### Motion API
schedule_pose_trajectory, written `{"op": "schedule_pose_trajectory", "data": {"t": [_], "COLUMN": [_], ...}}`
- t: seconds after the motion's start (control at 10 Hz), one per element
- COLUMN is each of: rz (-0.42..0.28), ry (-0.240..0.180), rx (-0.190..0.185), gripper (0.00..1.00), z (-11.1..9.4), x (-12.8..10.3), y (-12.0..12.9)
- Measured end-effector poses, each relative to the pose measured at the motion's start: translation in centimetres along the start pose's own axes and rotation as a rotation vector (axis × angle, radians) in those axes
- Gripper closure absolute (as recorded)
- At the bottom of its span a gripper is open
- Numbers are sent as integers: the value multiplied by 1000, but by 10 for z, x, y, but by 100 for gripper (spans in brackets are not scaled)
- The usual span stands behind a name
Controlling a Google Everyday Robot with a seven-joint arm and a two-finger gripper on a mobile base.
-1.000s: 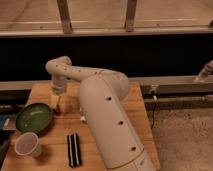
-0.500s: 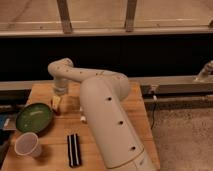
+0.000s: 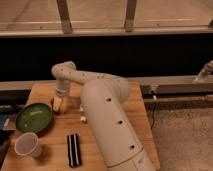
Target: Place the pepper in the ceramic bowl
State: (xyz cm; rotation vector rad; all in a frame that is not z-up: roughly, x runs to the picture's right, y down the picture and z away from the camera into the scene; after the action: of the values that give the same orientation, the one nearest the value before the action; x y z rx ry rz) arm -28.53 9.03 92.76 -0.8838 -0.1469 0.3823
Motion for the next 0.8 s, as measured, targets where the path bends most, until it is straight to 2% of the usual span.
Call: {"op": "schedule_pose_trajectory", "data": {"t": [0.4, 0.8], "rz": [-29, -42], "ry": [3, 67], "rx": [-12, -20], "gripper": [20, 21], "z": [6, 21], "x": [-13, -22], "y": [7, 14]}}
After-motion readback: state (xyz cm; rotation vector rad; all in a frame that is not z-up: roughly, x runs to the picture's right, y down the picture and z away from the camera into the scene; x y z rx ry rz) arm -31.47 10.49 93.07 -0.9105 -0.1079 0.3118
